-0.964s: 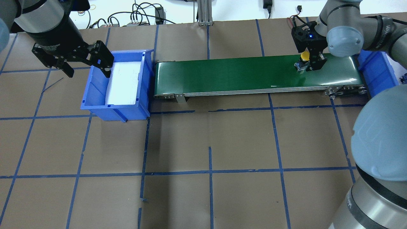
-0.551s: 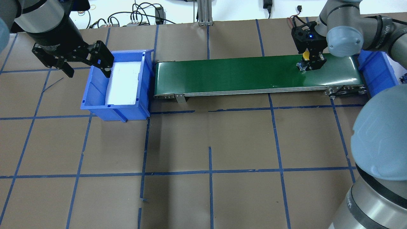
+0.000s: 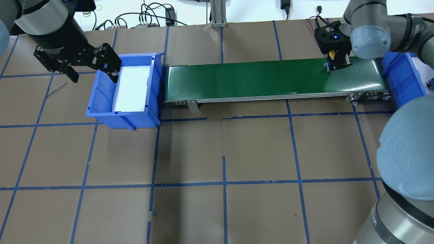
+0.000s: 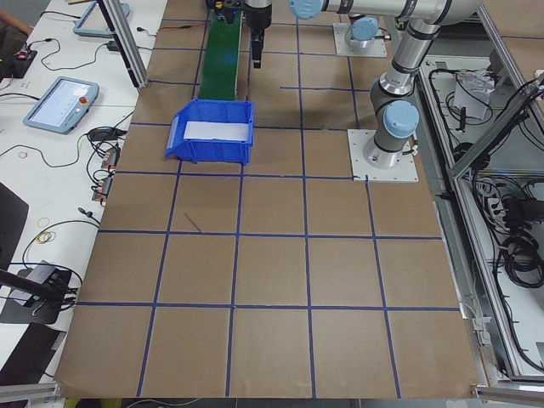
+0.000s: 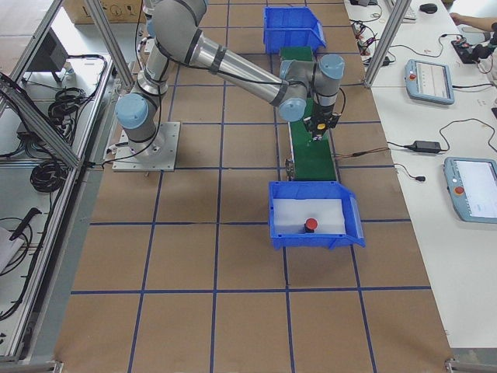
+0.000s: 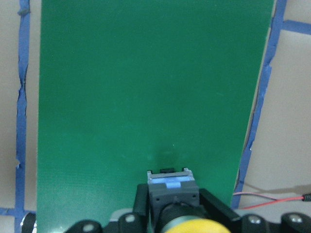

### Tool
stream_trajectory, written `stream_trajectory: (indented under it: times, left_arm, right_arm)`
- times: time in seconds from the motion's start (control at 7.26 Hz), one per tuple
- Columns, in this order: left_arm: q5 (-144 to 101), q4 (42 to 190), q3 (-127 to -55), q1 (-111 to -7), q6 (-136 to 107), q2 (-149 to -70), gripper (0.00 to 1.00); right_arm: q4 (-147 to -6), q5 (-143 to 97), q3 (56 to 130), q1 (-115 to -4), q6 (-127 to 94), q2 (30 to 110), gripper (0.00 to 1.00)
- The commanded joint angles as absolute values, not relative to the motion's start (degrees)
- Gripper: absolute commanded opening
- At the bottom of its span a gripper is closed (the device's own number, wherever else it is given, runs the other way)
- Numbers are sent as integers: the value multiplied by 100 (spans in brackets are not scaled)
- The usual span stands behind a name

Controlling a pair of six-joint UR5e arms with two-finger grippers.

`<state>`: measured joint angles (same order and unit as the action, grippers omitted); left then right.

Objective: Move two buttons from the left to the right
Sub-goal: 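Lift the yellow button and carry it over the far blue bin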

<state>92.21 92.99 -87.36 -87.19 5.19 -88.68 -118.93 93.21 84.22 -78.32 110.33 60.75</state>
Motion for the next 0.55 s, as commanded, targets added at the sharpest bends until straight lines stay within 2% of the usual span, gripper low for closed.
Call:
stream_trajectory:
  times: [0.0,0.41]
  left_arm:
    - [9228,9299,-8736,-8719,519,-8868,100]
    - [9228,9299,-8736,-8719,519,-8868,100]
  right_arm:
    - [-11638,9553,8367,-7683,11048,6738,7]
    - [-12169,9003,8252,-6008,11547,6663,7]
